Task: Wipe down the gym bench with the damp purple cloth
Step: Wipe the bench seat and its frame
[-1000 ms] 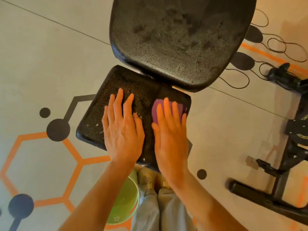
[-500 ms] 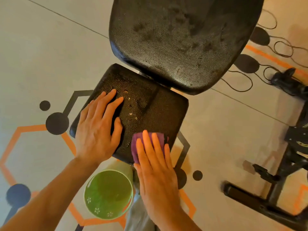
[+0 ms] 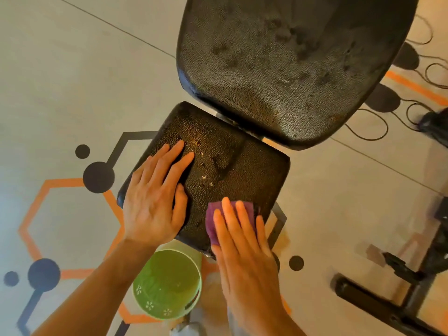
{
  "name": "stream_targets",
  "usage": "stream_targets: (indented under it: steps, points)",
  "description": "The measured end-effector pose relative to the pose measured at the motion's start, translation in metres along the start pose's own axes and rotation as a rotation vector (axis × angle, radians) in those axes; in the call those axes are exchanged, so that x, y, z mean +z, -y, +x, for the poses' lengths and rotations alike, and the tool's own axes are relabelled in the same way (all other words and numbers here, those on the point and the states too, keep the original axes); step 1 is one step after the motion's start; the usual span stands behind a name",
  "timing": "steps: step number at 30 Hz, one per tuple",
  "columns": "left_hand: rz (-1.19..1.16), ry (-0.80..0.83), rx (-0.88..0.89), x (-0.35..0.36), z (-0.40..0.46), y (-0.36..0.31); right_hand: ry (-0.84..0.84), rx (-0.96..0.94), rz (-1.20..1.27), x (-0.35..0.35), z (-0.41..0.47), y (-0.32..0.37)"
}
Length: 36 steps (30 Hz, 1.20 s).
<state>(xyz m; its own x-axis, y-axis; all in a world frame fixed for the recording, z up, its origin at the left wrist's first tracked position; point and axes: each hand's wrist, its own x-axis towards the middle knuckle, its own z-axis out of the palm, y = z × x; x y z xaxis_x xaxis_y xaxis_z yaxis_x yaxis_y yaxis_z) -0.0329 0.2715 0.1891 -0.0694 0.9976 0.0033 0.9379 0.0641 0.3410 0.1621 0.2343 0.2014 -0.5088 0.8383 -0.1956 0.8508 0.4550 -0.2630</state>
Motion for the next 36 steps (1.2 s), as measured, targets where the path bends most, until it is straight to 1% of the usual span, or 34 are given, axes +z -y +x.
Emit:
stream_targets:
  steps: [2, 5, 7, 8, 11, 13, 15, 18, 19, 20, 23, 25, 27, 29, 31, 32, 33, 34, 36]
  points:
    - [0.005, -0.001, -0.009, 0.0, 0.001, -0.001, -0.003, 0.068, -0.008, -0.004, 0.036, -0.017]
    - [0.017, 0.004, -0.008, 0.0, 0.001, -0.001, -0.079, 0.25, -0.016, -0.013, 0.109, -0.032]
    - [0.025, 0.005, -0.012, 0.001, 0.001, -0.001, -0.097, 0.317, 0.038, -0.012, 0.116, -0.02]
    - [0.028, 0.005, -0.017, 0.001, 0.001, -0.001, -0.085, 0.285, 0.044, -0.009, 0.103, -0.008]
    - [0.03, 0.008, -0.017, 0.001, 0.001, -0.001, -0.003, 0.077, 0.006, -0.002, 0.035, 0.027]
    - [0.02, 0.007, -0.02, 0.001, 0.0, -0.001, 0.026, 0.003, 0.019, 0.0, 0.022, 0.021]
    - [0.02, 0.0, -0.015, 0.001, 0.001, -0.001, 0.005, 0.05, 0.039, -0.002, 0.055, 0.002]
    - [0.025, -0.003, 0.001, 0.002, 0.001, 0.0, -0.137, 0.268, 0.031, -0.01, 0.131, -0.02]
    - [0.022, -0.005, 0.002, 0.003, 0.0, 0.0, -0.155, 0.325, 0.04, -0.01, 0.141, -0.019]
    - [0.019, -0.005, -0.001, 0.003, 0.0, 0.0, -0.153, 0.333, 0.051, -0.006, 0.138, -0.012]
    - [0.001, -0.005, -0.012, 0.002, 0.001, 0.0, -0.067, 0.172, 0.04, 0.004, 0.07, 0.025]
    - [-0.011, 0.002, -0.012, 0.003, 0.0, 0.002, -0.047, 0.074, 0.038, 0.006, 0.031, 0.034]
    - [-0.031, 0.003, -0.017, 0.002, -0.001, 0.003, -0.034, 0.04, 0.001, 0.005, 0.044, 0.021]
    - [-0.036, 0.02, -0.024, 0.002, 0.002, 0.001, -0.078, 0.141, -0.007, 0.001, 0.09, 0.006]
    - [-0.04, 0.046, -0.019, 0.0, 0.001, 0.002, -0.151, 0.347, 0.008, -0.004, 0.134, 0.002]
    - [-0.061, 0.052, -0.004, -0.001, 0.001, 0.004, -0.161, 0.424, 0.029, -0.003, 0.142, 0.007]
    - [-0.092, 0.052, 0.02, -0.003, -0.001, 0.007, -0.168, 0.454, 0.054, 0.0, 0.137, 0.019]
    - [-0.117, 0.041, 0.047, -0.006, -0.004, 0.011, -0.167, 0.429, 0.073, 0.003, 0.122, 0.034]
    - [-0.103, 0.004, 0.078, -0.012, -0.012, 0.025, -0.11, 0.299, 0.037, 0.01, 0.07, 0.068]
